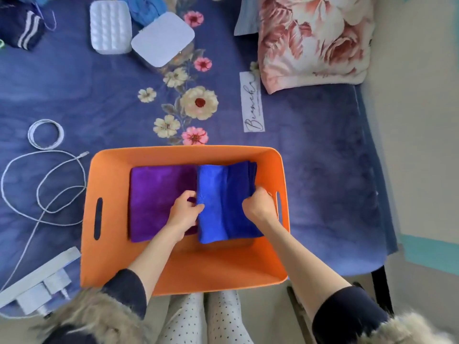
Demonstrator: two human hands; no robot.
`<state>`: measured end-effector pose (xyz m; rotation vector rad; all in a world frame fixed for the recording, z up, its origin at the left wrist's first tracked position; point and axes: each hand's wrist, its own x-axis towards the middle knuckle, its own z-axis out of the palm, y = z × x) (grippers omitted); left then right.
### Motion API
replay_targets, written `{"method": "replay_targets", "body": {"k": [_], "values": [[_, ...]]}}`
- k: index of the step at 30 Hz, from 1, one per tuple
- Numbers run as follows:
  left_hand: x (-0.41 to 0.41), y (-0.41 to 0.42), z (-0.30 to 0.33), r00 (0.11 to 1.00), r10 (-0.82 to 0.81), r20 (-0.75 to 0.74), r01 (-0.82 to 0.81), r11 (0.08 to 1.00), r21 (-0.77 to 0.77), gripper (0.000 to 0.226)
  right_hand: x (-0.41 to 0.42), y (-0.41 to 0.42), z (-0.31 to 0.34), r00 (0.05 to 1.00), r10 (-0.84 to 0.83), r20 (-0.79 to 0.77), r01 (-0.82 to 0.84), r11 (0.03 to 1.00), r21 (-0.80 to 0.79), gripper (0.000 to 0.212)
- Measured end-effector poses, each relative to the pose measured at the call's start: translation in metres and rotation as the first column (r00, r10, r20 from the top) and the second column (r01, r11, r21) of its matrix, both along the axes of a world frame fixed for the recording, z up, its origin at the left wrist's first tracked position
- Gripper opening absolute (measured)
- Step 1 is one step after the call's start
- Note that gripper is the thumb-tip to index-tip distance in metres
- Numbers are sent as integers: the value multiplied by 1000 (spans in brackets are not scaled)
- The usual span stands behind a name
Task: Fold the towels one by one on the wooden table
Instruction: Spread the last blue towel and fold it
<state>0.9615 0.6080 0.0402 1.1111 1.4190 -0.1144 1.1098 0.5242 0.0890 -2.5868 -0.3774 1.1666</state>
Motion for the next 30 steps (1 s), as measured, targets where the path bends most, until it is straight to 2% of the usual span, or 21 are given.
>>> {"method": "replay_targets", "body": {"k": [5, 8, 11, 13, 14, 16, 18, 20, 23, 26, 30], "values": [[1, 7, -11, 999, -41, -3, 41, 999, -13, 20, 1, 8, -11, 999, 29, -25, -32, 993, -115, 31], [3, 10, -14, 997, -77, -25, 79, 996, 48, 28, 0, 11, -16, 1000, 15, -8, -16, 985, -173, 44], [1, 7, -10, 978, -203, -41, 207, 959, 194, 34, -12, 8, -17, 996, 37, 82, -26, 991, -134, 63], [-4, -1, -4, 927, -365, -88, 369, 842, 395, 39, -22, -1, -16, 954, 238, 182, -213, 966, -146, 72], [-8, -5, -2, 874, -463, -151, 469, 718, 514, 44, -27, -7, -18, 902, 379, 208, -348, 921, -174, 74], [-14, -10, -2, 705, -632, -321, 640, 372, 673, 61, -30, -19, -28, 751, 627, 207, -579, 776, -249, 74], [-13, -12, -6, 491, -728, -478, 761, 92, 642, 83, -27, -24, -38, 645, 742, 183, -677, 666, -315, 74], [-8, -8, -16, 337, -755, -562, 827, -48, 560, 101, -21, -22, -46, 575, 797, 184, -717, 599, -356, 87], [-1, 13, -39, 244, -762, -600, 865, -108, 490, 116, -7, -12, -58, 500, 845, 190, -763, 534, -364, 117], [2, 33, -58, 197, -753, -628, 903, -110, 416, 121, 5, -5, -69, 516, 840, 170, -767, 541, -346, 121], [1, 27, -73, 223, -757, -614, 901, -80, 426, 119, 7, -6, -85, 579, 810, 95, -759, 578, -298, 121]]}}
